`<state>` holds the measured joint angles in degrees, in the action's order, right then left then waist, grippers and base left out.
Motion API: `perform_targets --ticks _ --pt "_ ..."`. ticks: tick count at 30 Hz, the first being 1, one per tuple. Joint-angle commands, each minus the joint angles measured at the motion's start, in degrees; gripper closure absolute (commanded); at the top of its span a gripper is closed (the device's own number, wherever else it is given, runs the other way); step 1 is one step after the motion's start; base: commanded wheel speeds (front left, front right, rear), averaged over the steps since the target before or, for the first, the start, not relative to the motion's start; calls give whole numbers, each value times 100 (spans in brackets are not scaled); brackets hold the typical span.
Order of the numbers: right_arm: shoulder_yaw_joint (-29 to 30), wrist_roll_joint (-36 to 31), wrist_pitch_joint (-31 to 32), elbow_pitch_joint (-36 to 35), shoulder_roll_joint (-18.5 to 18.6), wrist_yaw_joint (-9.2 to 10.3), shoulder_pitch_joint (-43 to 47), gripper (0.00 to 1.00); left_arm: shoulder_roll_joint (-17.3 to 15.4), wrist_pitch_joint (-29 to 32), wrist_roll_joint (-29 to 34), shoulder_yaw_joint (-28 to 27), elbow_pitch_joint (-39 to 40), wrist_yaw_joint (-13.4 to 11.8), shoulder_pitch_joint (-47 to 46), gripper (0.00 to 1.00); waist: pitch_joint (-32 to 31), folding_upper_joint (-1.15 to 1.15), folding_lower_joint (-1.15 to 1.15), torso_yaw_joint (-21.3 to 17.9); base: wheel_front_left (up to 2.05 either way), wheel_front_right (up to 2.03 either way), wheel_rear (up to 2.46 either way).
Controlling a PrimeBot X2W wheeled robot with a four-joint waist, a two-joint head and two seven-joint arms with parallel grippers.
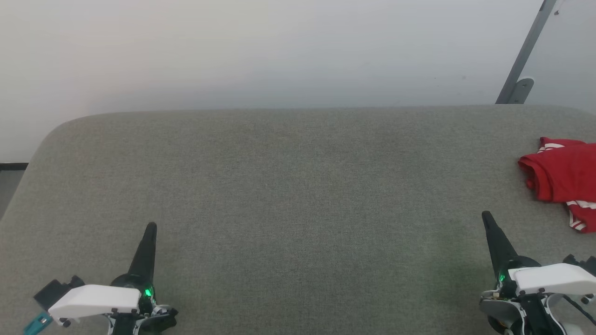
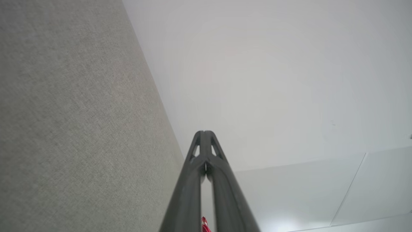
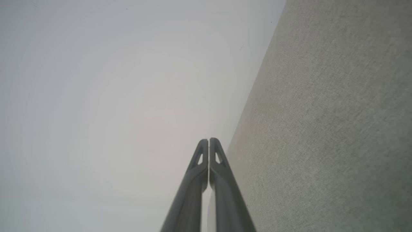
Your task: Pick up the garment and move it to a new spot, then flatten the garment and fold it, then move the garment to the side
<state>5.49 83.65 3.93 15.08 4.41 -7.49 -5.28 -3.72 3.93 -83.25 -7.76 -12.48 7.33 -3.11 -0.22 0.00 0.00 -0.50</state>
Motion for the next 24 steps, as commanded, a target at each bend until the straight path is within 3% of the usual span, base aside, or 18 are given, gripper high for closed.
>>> perform_targets --ticks 1,24 --pt "18 126 38 -60 -24 -1 -108 100 -3 40 -170 14 -7 23 -131 100 3 0 0 4 0 0 0" --pt "113 859 272 -120 -170 0 -111 100 92 274 -884 124 -161 28 -342 100 37 0 0 47 0 0 0"
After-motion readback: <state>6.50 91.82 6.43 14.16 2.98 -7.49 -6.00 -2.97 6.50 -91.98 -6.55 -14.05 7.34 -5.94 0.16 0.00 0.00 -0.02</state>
